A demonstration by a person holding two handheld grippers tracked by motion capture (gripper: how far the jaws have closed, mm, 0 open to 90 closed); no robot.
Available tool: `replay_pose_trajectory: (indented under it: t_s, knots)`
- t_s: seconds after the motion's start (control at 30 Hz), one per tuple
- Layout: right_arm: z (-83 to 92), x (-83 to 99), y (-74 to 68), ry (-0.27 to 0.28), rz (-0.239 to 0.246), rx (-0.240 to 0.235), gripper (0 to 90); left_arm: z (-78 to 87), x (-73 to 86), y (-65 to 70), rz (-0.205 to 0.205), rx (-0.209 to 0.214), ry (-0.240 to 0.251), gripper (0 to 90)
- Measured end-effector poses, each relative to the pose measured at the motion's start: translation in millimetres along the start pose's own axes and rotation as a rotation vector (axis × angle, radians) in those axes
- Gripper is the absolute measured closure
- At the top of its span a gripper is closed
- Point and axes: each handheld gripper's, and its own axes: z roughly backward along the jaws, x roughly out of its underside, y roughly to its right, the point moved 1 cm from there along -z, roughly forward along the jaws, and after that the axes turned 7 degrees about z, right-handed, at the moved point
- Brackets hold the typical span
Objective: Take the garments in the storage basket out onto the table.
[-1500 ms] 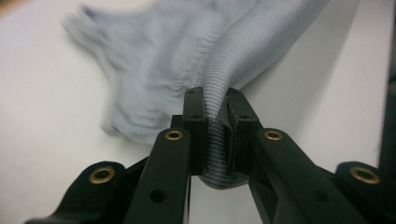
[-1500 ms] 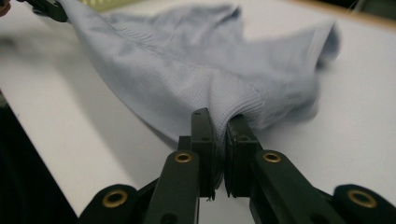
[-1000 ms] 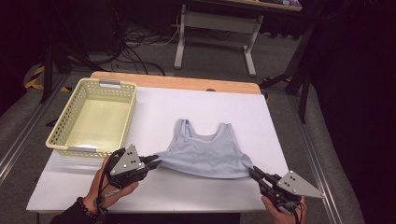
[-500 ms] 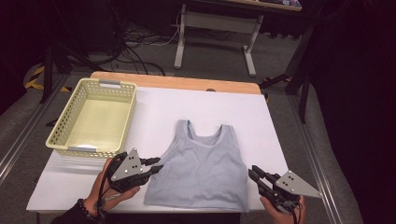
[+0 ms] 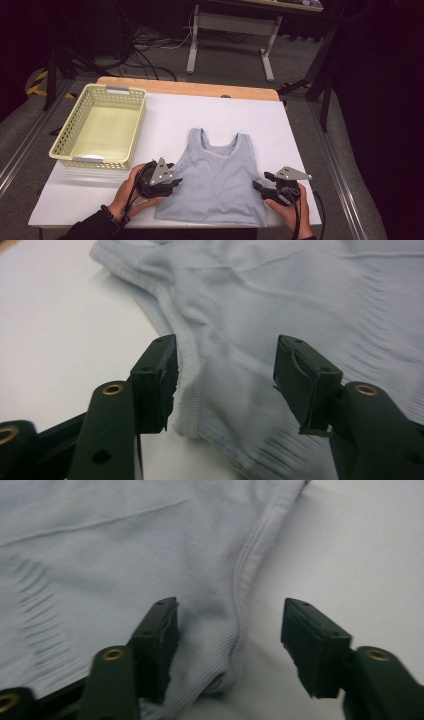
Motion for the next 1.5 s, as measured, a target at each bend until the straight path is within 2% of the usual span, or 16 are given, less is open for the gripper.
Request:
replay_pose_trajectory:
  t_s: [0.07,0.1,0.2,0.27,0.3,0.37,0.47,0.53,0.6,0.77,0.93,1.13,1.2,1.27,1.3,1.5]
  knots:
    - [-6.1,-0.6,3.8,-0.028,-0.01,-0.022,38.9,-8.6,-1.0,-4.4,0.025,0.007,-0.015,42.4]
    - [-7.1,-3.3,4.2,-0.018,0.007,-0.053,49.6,-12.4,-1.3,-5.4,0.033,0.003,-0.023,42.0]
    - [-10.6,-8.0,0.4,-0.014,0.05,-0.072,66.8,-17.3,-1.8,-8.3,0.043,0.016,-0.032,44.8]
    - [-10.6,-11.7,-2.3,-0.015,0.093,-0.048,75.0,-17.4,-0.8,-11.8,0.062,0.087,-0.045,54.5]
    - [-10.6,-11.7,-2.3,-0.015,0.093,-0.048,75.0,-17.4,-0.8,-11.8,0.062,0.087,-0.045,64.2]
    - [-8.4,-15.6,-3.1,0.007,0.104,-0.028,78.9,-16.7,-1.4,-11.0,0.053,0.102,-0.058,69.1]
    - [-2.5,-21.3,-4.2,0.05,0.099,0.016,79.8,-16.0,-2.5,-9.4,0.044,0.091,-0.066,81.8]
    - [-0.3,-24.2,-5.2,0.065,0.095,0.035,79.7,-14.8,-3.0,-9.0,0.032,0.066,-0.069,83.4]
    - [1.0,-27.1,-5.1,0.083,0.09,0.05,79.7,-11.5,-3.7,-9.4,0.025,0.008,-0.062,83.8]
    - [-4.0,-37.4,-2.6,0.104,0.086,0.06,78.9,-3.2,-4.9,-13.0,0.004,-0.058,-0.051,84.1]
    - [-5.6,-41.3,3.0,0.131,0.043,0.099,64.6,3.9,-4.3,-18.0,0.026,-0.069,-0.04,84.1]
    - [12.4,-30.6,15.6,0.144,-0.001,0.148,61.1,9.8,-3.4,-20.2,0.027,-0.086,-0.034,83.5]
    - [17.8,-25.3,18.9,0.15,-0.034,0.119,60.2,10.9,-2.2,-21.2,0.044,-0.081,-0.025,82.1]
    - [18.7,-24.2,18.5,0.145,-0.025,0.109,59.5,11.1,-2.0,-20.8,0.045,-0.079,-0.023,81.5]
    - [20.0,-21.9,13.1,0.124,0.017,0.075,56.7,12.8,-2.1,-18.7,0.032,-0.085,-0.019,81.5]
    - [-3.7,-19.2,-4.5,0.051,0.081,-0.025,60.1,22.8,-3.8,-12.3,-0.009,-0.111,0.011,77.1]
